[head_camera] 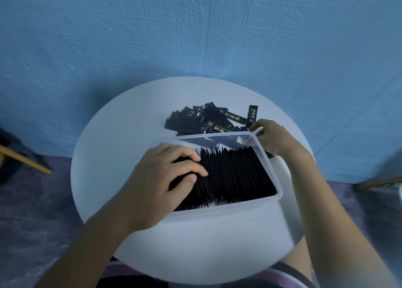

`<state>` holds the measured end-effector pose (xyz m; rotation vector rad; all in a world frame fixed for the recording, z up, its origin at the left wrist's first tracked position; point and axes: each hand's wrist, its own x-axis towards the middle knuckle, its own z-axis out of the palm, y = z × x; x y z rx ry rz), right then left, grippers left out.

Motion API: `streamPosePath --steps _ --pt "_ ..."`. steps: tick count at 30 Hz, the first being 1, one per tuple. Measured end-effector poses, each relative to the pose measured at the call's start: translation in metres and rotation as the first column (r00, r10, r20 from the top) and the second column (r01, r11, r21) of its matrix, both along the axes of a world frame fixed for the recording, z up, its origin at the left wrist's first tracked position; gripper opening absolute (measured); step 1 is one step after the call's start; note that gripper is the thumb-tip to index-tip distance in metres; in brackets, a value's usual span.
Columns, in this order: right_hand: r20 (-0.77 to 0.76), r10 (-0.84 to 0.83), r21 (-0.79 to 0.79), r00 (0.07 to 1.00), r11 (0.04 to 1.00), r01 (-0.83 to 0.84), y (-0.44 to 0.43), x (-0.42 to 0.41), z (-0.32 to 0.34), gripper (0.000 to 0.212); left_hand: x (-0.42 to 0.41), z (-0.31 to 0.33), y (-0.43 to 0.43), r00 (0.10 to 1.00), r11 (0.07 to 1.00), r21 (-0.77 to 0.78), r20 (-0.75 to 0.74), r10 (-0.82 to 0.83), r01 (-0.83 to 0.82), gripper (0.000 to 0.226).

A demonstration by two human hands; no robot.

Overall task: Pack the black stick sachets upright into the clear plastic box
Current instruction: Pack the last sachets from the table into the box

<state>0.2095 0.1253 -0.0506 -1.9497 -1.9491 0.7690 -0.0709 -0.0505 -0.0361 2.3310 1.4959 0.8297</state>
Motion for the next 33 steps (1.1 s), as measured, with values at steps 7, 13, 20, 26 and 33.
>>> streamPosePath --steps 7,13,20,26,33 --pt "0.105 0.008 -0.006 0.994 1.0 -0.008 -0.006 -0.003 0.004 0.027 0.0 0.0 0.0 1.0 1.0 0.002 -0.009 0.005 -0.005 0.03" --pt "0.198 -0.014 0.003 0.98 1.0 0.013 -0.014 -0.001 0.008 0.032 0.001 0.0 0.0 1.0 1.0 -0.002 -0.001 0.009 -0.009 0.03" --pt "0.14 -0.027 -0.041 0.99 0.999 0.033 -0.017 0.008 0.008 0.036 0.001 0.0 0.001 1.0 1.0 0.003 0.007 0.0 0.0 0.03" --pt "0.137 -0.036 -0.017 0.99 0.999 0.039 -0.026 0.009 0.001 0.036 0.0 0.0 0.0 1.0 1.0 0.007 0.012 0.003 -0.003 0.03" --pt "0.084 -0.014 0.044 0.996 0.999 0.011 -0.027 0.01 0.005 0.025 0.001 0.0 0.001 1.0 1.0 0.006 0.009 0.0 0.0 0.03"
